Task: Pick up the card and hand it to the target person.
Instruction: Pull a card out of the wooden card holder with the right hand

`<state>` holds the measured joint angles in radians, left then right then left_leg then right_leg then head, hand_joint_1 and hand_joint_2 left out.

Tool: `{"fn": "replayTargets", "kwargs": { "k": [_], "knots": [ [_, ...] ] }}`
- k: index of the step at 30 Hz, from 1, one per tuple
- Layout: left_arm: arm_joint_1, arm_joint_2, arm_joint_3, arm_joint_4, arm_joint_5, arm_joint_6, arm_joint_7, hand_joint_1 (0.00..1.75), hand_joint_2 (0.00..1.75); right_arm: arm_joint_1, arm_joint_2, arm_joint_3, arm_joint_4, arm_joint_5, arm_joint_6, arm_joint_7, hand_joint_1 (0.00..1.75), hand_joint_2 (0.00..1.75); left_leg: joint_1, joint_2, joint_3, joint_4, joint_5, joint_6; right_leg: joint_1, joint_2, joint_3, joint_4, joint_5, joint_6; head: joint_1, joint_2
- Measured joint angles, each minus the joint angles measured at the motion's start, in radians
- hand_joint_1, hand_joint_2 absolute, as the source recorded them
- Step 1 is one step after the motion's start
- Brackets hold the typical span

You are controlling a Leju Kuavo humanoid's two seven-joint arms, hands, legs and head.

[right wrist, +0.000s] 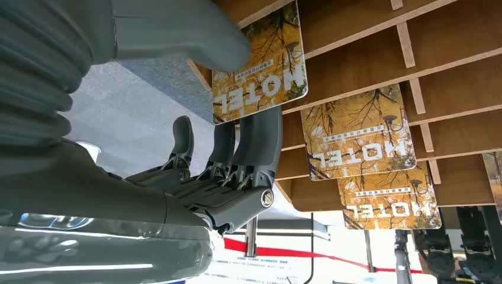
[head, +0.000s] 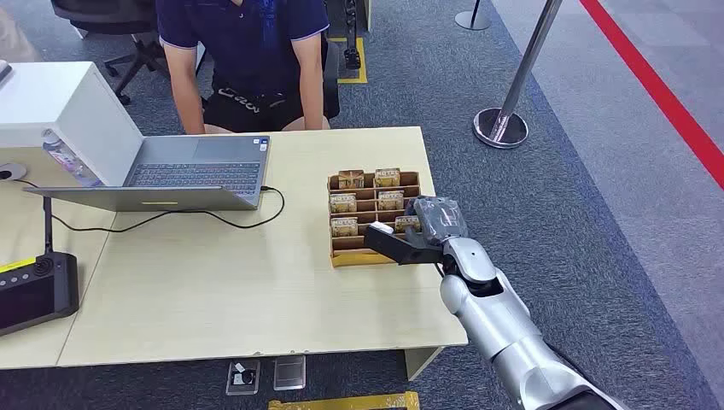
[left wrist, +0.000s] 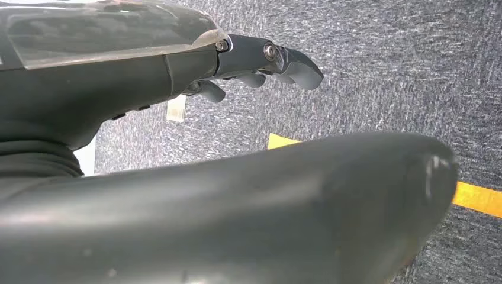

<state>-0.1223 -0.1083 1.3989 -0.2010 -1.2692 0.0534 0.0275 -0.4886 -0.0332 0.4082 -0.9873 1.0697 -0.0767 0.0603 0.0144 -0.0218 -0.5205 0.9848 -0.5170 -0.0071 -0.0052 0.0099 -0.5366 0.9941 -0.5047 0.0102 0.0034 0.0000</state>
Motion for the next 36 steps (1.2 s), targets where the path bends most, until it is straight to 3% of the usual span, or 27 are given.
{"fn": "replayTargets", "kwargs": {
  "k": [2, 6, 26, 30, 36],
  "knots": [
    [0.0, 0.0, 0.0, 0.0, 0.0, 0.0, 0.0, 0.0, 0.0, 0.0, 0.0, 0.0, 0.0, 0.0, 0.0, 0.0, 1.02, 1.75, 0.0, 0.0, 0.0, 0.0, 0.0, 0.0, 0.0, 0.0, 0.0, 0.0, 0.0, 0.0, 0.0, 0.0],
    [0.0, 0.0, 0.0, 0.0, 0.0, -0.001, -0.003, 0.0, 0.0, 0.0, 0.001, 0.0, 0.002, 0.001, 0.0, 0.0, 1.35, 1.75, 0.0, 0.0, 0.0, 0.0, 0.0, 0.0, 0.0, 0.0, 0.0, 0.0, 0.0, 0.0, 0.0, 0.0],
    [0.0, 0.0, 0.0, 0.0, 0.0, -0.01, -0.018, 0.0, 0.0, 0.0, 0.004, 0.0, 0.004, 0.003, -0.001, -0.003, 1.31, 1.75, 0.0, 0.0, 0.0, 0.0, 0.0, 0.0, 0.0, 0.0, 0.0, 0.0, 0.0, 0.0, 0.0, 0.0],
    [0.0, 0.0, 0.0, 0.0, 0.0, -0.01, -0.018, 0.0, 1.75, 0.0, 0.004, 0.0, 0.004, 0.005, -0.001, -0.003, 1.3, 1.75, 0.0, 0.0, 0.0, 0.0, 0.0, 0.0, 0.0, 0.0, 0.0, 0.0, 0.0, 0.0, 0.0, 0.0],
    [0.0, 0.0, 0.0, 0.0, -0.008, -0.011, -0.022, 0.0, 1.75, 0.0, 0.004, 0.0, 0.004, 0.008, -0.001, -0.003, 1.31, 1.75, 0.0, 0.0, 0.0, 0.0, 0.0, 0.0, 0.0, 0.0, 0.0, 0.0, 0.0, 0.0, 0.0, 0.0]
  ]
}}
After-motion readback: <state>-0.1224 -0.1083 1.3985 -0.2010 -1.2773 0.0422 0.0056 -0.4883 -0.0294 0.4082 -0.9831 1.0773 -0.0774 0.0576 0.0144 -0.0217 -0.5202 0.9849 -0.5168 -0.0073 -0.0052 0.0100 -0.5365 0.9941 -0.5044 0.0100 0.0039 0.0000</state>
